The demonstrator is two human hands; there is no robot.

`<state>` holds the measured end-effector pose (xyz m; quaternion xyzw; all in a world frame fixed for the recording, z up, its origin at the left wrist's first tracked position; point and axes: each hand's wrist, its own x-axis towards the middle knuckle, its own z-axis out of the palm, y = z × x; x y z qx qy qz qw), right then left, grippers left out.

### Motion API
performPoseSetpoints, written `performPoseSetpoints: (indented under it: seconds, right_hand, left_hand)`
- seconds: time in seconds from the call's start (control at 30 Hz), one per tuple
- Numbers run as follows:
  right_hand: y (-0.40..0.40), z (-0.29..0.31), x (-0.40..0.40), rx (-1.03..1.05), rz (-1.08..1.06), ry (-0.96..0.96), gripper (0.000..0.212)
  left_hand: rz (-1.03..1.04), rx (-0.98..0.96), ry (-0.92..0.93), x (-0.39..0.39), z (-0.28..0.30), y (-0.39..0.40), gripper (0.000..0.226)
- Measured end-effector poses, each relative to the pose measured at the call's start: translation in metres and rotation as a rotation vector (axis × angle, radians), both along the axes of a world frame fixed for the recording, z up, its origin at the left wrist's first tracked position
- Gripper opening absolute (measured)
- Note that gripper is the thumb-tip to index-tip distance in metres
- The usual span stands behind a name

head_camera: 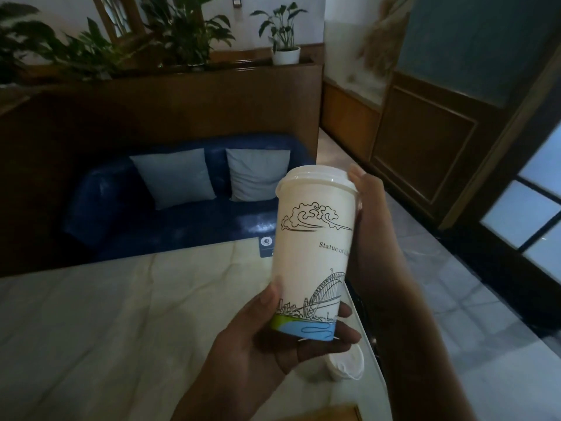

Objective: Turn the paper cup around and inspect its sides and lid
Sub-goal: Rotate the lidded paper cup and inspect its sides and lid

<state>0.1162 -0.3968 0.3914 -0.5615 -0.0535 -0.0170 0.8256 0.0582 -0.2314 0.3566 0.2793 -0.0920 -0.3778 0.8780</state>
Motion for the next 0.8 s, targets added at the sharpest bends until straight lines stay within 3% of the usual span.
performPoseSetpoints:
  seconds: [0.23, 0.3, 0.43, 0.63, 0.8]
  right_hand:
    - [-0.003, -0.003, 0.001, 0.045, 0.002, -0.091, 0.056]
    - [-0.003, -0.006, 0.002, 0.036, 0.000, -0.075, 0.049]
    - [-0.004, -0.010, 0.006, -0.057, -0.069, -0.021, 0.032]
    - [0.000, -0.006, 0.003, -0.161, -0.178, 0.021, 0.032]
    - [0.000, -0.003, -0.004, -0.255, -0.244, -0.055, 0.030]
  left_hand:
    - [0.108, 0.136, -0.057, -0.001, 0.003, 0.006, 0.080]
    - [0.148, 0.184, -0.093, -0.001, 0.003, 0.009, 0.082]
    - [0.225, 0.332, -0.210, 0.000, 0.001, 0.015, 0.068]
    - [0.351, 0.500, -0.339, 0.004, -0.008, 0.017, 0.036]
    - [0.416, 0.587, -0.418, 0.003, -0.013, 0.016, 0.037]
